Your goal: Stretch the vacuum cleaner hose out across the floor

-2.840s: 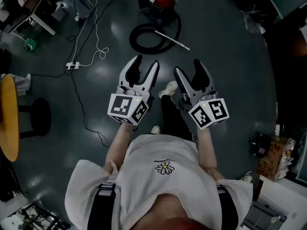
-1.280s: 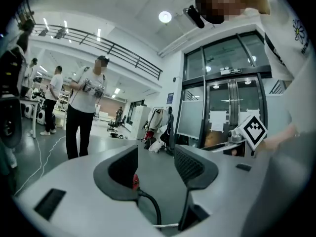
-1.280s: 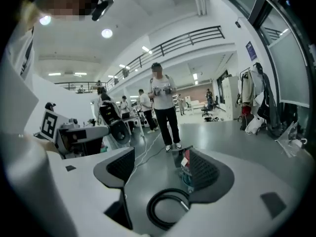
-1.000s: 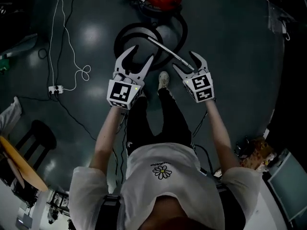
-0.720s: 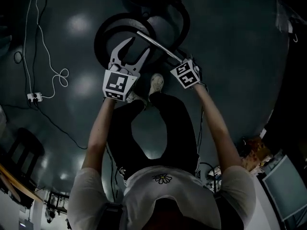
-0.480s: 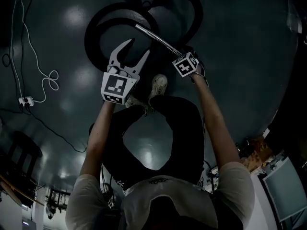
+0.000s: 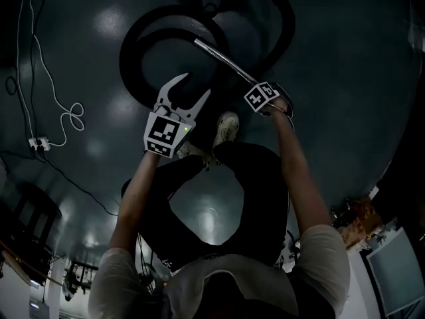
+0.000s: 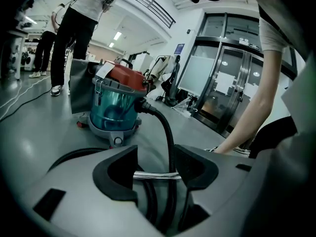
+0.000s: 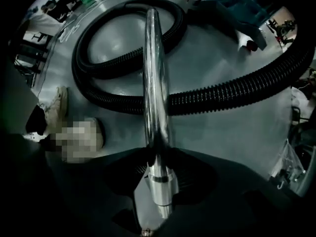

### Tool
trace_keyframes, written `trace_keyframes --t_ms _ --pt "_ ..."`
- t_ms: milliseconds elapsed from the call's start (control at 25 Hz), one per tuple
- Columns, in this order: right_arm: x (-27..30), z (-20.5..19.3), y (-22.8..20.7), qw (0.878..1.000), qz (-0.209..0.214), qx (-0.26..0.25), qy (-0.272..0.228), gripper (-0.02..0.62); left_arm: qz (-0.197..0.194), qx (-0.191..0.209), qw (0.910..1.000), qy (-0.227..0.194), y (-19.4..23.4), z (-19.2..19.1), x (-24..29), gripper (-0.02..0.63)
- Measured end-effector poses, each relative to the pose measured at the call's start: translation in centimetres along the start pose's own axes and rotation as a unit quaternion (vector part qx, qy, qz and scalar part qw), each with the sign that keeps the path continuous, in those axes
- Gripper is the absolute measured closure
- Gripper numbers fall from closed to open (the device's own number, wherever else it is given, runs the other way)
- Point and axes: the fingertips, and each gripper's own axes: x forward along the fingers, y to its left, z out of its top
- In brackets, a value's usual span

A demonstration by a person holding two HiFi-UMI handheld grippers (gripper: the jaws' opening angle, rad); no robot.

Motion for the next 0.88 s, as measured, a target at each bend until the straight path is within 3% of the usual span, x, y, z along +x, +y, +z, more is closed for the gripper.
trace_keyframes --t_ms 240,480,640,880 --pt "1.8 0.0 0.6 1.000 0.024 0.004 0.010 0.414 0.002 -0.001 1.0000 -0.007 0.5 0.8 0.0 0.388" --pt "4.3 1.1 0.3 1.000 -0.010 0.004 -0.009 0.414 0.000 -0.009 1.0000 -0.003 0.4 -1.0 0.7 0.388" --pt "6.0 0.9 0.1 0.997 -0.044 -0.058 -0.001 0.433 -0.010 -0.009 0.9999 0.005 0.0 -2.3 1.3 0.388" --pt "6.6 1.1 0.3 0.999 -0.007 -0.045 0.008 0.433 0.007 -0.026 0.9995 0.016 1.8 -5.7 2.0 0.388"
